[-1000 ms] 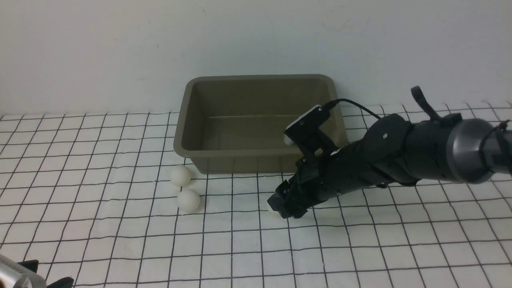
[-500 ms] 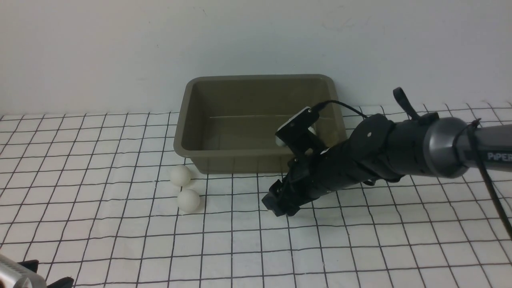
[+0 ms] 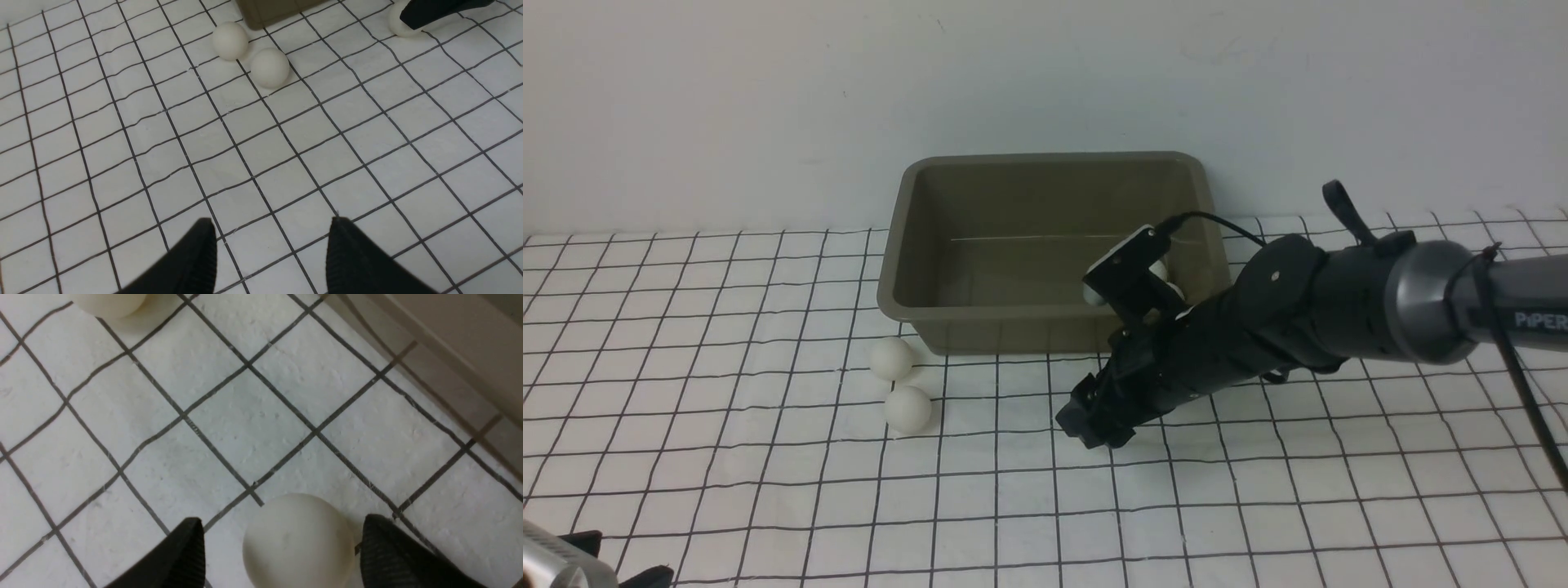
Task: Put the table tennis balls into the box on the white checkered tablecloth.
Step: 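Reach for and grasp a ping pong ball on the table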
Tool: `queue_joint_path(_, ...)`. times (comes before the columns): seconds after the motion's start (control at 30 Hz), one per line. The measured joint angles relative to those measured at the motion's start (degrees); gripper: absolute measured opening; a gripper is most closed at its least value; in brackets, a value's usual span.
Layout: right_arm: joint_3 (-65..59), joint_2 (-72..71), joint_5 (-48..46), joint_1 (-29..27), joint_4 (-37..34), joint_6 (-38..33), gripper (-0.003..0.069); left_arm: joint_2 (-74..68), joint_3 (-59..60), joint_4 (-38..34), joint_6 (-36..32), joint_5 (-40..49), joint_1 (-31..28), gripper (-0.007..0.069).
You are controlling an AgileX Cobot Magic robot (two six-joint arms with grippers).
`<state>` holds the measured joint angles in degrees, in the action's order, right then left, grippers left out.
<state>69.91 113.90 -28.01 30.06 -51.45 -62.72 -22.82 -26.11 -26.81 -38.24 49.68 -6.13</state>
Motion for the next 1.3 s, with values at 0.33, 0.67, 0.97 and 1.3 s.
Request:
queue_joint_path(0.33, 0.05, 0.39, 0.47, 0.00, 0.00, 0.00, 0.0462, 0.00, 0.00, 0.00, 0.00, 0.00, 0.00, 0.0335)
queue_joint_path(0.67, 0.05, 2.38, 0.81, 0.00, 0.00, -0.19, 0.0449, 0.00, 0.00, 0.00, 0.00, 0.00, 0.00, 0.0335)
queue_joint_path(0.97, 0.05, 2.10, 1.28, 0.00, 0.00, -1.42, 0.0353, 0.00, 0.00, 0.00, 0.00, 0.00, 0.00, 0.0335)
queue_joint_path(1.3, 0.05, -7.86, -4.40, 0.00, 4.73, 0.57, 0.0353, 0.00, 0.00, 0.02, 0.00, 0.00, 0.00, 0.0335)
